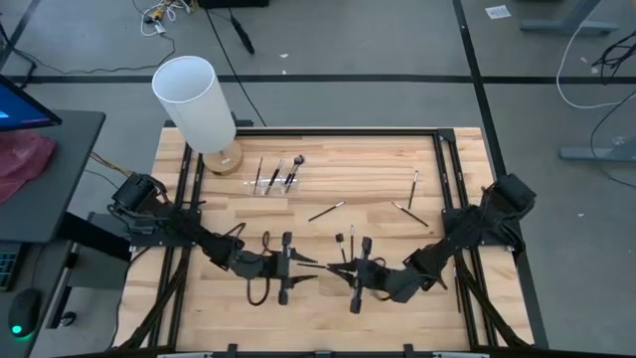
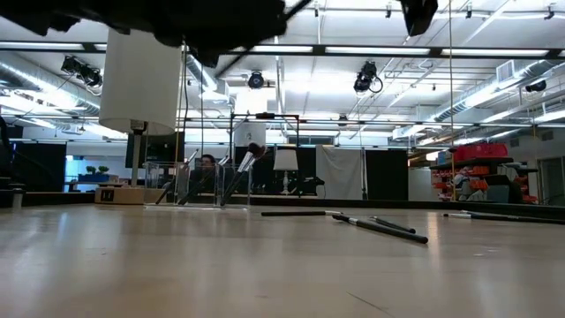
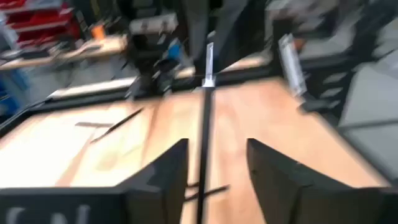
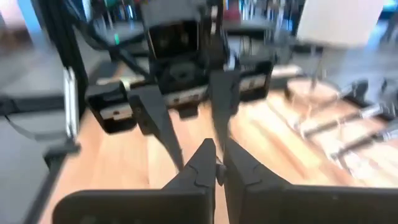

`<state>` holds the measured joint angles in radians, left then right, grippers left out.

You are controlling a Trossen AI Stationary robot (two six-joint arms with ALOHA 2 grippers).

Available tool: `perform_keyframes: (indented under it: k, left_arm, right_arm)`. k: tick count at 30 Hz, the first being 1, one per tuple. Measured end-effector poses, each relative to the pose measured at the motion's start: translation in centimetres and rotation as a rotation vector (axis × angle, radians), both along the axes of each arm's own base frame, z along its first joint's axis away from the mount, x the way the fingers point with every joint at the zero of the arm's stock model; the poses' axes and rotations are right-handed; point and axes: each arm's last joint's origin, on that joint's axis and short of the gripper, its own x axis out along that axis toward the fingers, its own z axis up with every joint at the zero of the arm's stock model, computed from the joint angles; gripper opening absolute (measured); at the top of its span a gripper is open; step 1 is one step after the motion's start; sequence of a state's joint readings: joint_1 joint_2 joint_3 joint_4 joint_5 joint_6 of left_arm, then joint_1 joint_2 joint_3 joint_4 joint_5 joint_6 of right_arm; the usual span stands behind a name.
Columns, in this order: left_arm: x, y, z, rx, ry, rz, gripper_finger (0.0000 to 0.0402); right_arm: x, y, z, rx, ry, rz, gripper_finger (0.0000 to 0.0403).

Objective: Put items in baskets/containers
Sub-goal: Put the eyeshadow brush into the transparent organizer

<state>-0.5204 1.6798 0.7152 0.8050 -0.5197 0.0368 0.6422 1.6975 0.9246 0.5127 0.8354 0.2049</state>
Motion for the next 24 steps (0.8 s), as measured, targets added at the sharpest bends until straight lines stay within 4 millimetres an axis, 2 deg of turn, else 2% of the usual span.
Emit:
perform_keyframes:
  k: [4,9,14,24]
  left_arm:
    - [1.6,-0.2,0.6,0.076,0.109,0.075,0.0209]
    - [3.3,-0.8,1.5,0.143,0.211,0.09,0.0209]
    - [3.8,-1.1,2.0,0.154,0.232,0.087,0.0167]
    - [3.7,-1.1,2.2,0.144,0.227,0.083,0.005]
  right_arm:
    - [1.2,-0.6,1.3,0.022,0.155,0.014,0.0005]
    - [2.0,-1.3,1.4,-0.005,0.209,0.006,0.0005]
    - [2.1,-1.3,1.5,-0.003,0.204,0.006,0.0005]
    - [2.0,-1.3,1.4,0.008,0.212,0.003,0.0006]
